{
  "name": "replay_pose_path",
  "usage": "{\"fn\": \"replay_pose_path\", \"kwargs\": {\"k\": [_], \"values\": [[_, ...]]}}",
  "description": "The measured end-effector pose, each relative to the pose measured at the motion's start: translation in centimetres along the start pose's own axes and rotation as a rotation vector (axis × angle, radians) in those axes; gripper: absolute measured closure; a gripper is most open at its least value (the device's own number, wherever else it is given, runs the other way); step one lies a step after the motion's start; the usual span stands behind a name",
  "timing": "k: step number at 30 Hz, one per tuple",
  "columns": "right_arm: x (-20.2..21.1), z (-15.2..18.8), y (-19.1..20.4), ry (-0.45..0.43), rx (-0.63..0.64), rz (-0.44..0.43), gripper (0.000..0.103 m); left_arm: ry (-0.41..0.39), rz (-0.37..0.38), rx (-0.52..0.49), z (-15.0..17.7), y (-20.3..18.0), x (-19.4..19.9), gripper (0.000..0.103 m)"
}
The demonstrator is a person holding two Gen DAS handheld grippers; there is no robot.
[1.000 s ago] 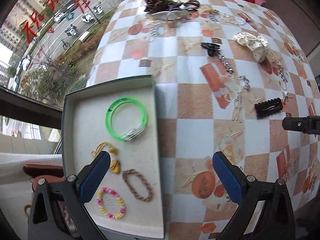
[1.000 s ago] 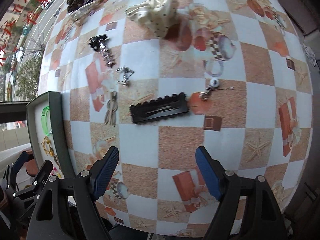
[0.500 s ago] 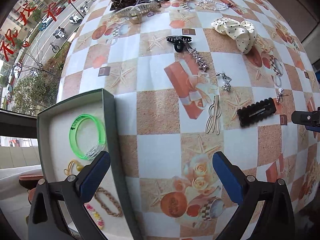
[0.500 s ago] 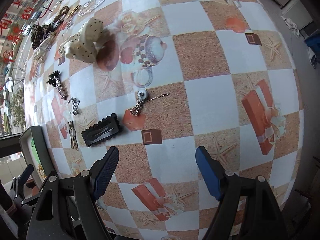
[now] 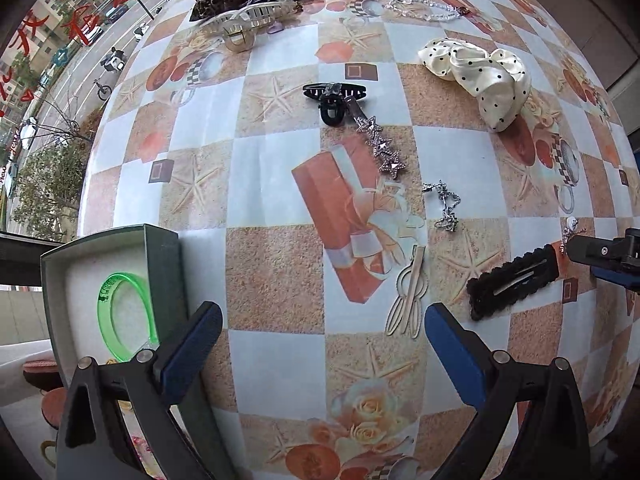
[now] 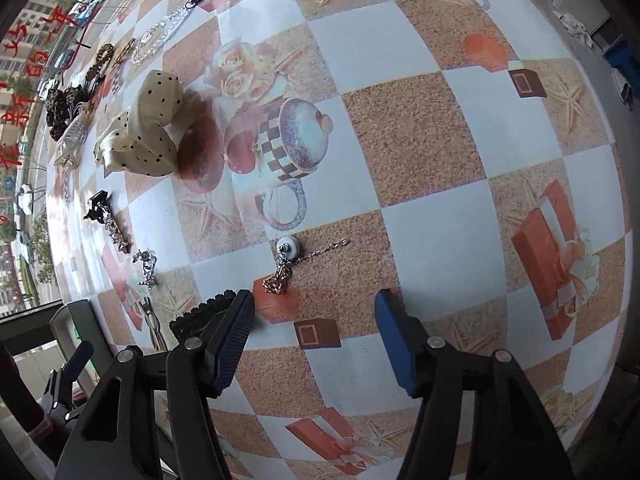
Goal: Organize jewelry
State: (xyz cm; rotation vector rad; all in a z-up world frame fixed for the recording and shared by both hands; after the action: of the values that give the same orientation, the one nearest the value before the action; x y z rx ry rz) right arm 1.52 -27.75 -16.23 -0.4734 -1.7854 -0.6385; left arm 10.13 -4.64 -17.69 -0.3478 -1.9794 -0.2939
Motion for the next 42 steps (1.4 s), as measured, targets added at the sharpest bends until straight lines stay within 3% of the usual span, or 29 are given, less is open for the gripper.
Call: {"fn": "replay_pose_path", "kwargs": {"k": [1,4,17,20,21,22,25,27,31,34,35,42], "values": [[0.0,-0.2,0.1,-0.013,0.004,0.003,0.039,-0.001,0.003,0.0,-0.1,-0.1,-0.2,0.0],[-0.4,-0.8,1.2,-0.028,0.029,0.023,0.041,0.011,0.01,-0.011,-0.1,-0.3,-1.0,0.013],[-1.3,0.1,5.4,-0.083,0.265,0.17,0.051,0.008,0.031,-0.045,0.1,-2.4,-2.2,0.013],[-1.2,0.3,5.9,-0.091,0.299,0.172,0.06,-0.001,0.028,-0.046,-0.1,-2.9,-2.2,0.013],[-1.2,0.3,6.1,-0.091,0.307,0.17,0.068,-0.004,0.026,-0.05,-0.2,-3.1,-2.3,0.013],[-1.2,0.4,6.4,-0.089,0.316,0.166,0.077,-0.006,0.029,-0.053,-0.3,-3.3,-2.2,0.015],[-1.3,0.8,8.2,-0.084,0.335,0.154,0.089,-0.011,0.052,-0.064,-0.5,-4.1,-2.0,0.027],[-1.3,0.8,8.4,-0.083,0.333,0.146,0.089,-0.011,0.071,-0.07,-0.6,-4.9,-1.8,0.037],[-1.1,0.6,7.8,-0.073,0.325,0.122,0.089,-0.002,0.119,-0.073,-0.7,-6.5,-1.2,0.08],[-1.0,0.4,7.2,-0.061,0.295,0.091,0.089,0.003,0.131,-0.075,-0.6,-6.9,-0.9,0.089],[-0.9,0.4,6.9,-0.058,0.282,0.08,0.089,0.006,0.139,-0.071,-0.5,-6.8,-0.8,0.099],[0.2,-0.3,4.5,-0.04,0.226,-0.009,0.089,0.002,0.181,-0.008,-0.2,-3.8,1.3,0.099]]}}
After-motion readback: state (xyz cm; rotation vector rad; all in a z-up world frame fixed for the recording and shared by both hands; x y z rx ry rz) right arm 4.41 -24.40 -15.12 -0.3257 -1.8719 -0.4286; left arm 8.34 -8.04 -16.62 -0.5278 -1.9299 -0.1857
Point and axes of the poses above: each gripper's, at about its wrist camera, not at the fingertips, and x roughly against the way its jaws point, y to its left, z to its underside, the point moved 6 cm from there along -x, roughly the way its jaws point, and after that the axes turned 15 degrees about -y, right-handed, at the moved point
